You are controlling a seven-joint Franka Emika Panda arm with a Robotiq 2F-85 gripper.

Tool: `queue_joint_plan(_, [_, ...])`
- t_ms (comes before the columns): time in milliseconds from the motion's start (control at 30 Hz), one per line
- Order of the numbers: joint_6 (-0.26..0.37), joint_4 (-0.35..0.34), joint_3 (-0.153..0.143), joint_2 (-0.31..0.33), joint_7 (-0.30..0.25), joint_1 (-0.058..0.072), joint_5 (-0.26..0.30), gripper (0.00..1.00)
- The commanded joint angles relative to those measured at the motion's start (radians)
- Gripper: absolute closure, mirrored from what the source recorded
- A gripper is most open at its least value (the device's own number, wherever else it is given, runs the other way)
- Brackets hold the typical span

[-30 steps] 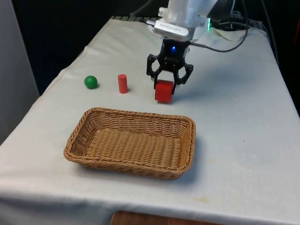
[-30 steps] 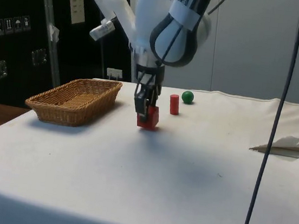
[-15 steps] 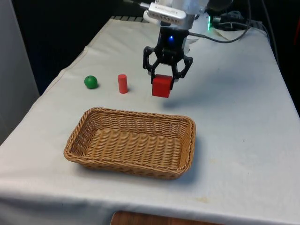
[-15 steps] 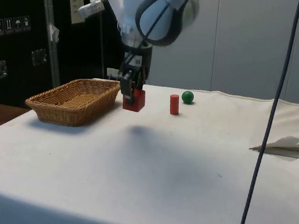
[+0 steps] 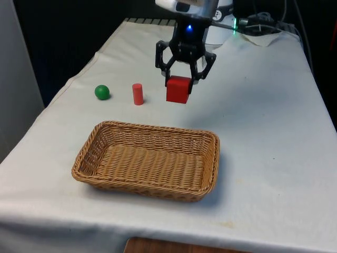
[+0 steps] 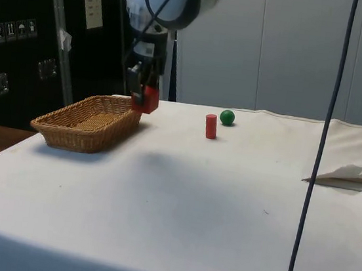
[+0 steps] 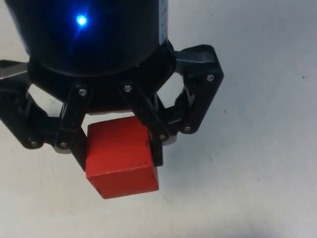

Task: Pick up the object to the left of the cylinder and place it into the basket.

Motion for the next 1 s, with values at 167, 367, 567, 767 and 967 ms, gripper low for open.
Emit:
queue_joint_plan(167, [-0.046,0.072,-0.002,0.009,-0.006,-0.011,0.006,0.98])
queue_joint_plan(367, [-0.069,0.134,-0.001,0.029,-0.012,-0.025,0.017,0.98])
queue_joint_plan(567, [-0.082,0.200,0.003,0.064,-0.027,-0.043,0.049,0.98])
queue_joint_plan(767, [-0.089,0.275,0.005,0.120,-0.058,-0.062,0.111,0.98])
queue_joint_plan(967, [-0.091,0.336,0.003,0.173,-0.083,-0.076,0.164,0.98])
